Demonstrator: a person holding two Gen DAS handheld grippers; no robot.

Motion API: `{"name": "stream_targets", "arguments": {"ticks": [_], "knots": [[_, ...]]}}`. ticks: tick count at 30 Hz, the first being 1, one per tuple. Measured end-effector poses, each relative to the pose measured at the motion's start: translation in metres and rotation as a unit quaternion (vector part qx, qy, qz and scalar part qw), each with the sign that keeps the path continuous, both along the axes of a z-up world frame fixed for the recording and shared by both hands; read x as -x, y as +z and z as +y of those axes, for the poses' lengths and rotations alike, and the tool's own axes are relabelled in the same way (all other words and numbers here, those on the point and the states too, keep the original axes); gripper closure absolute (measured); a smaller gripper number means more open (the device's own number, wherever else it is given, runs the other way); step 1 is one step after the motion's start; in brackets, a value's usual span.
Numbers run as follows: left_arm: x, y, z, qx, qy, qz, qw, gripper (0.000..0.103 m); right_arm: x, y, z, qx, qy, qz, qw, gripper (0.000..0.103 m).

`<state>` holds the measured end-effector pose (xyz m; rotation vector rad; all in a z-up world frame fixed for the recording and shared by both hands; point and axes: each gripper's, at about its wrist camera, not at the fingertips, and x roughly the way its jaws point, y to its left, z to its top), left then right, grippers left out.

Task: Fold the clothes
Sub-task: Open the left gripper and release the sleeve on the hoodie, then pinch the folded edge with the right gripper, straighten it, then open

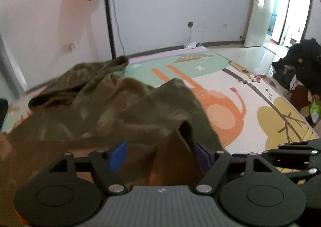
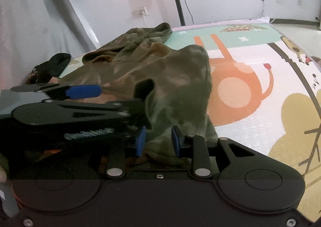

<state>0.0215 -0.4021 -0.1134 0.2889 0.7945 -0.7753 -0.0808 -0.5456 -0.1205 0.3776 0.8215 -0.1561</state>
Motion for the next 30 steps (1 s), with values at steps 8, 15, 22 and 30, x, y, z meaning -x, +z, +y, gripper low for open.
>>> {"name": "stream_targets", "arguments": {"ticks": [8, 15, 22, 30], "knots": [[-0.018, 0.008, 0.034, 0.023, 0.026, 0.022, 0.9991, 0.026, -0.004, -0.002, 0.001, 0.002, -0.007, -0.001, 1.0, 0.077], [-0.021, 0.025, 0.061, 0.044, 0.03, 0.011, 0.9985, 0.024, -0.007, 0.004, 0.002, 0.003, -0.013, -0.015, 1.0, 0.066], [-0.037, 0.018, 0.089, 0.02, 0.063, 0.01, 0.9978, 0.024, -0.02, 0.0, 0.006, -0.001, -0.012, -0.006, 1.0, 0.065], [-0.058, 0.005, 0.129, -0.005, 0.109, 0.014, 0.9939, 0.024, -0.039, -0.029, 0.002, -0.001, -0.041, 0.04, 0.998, 0.064]]}}
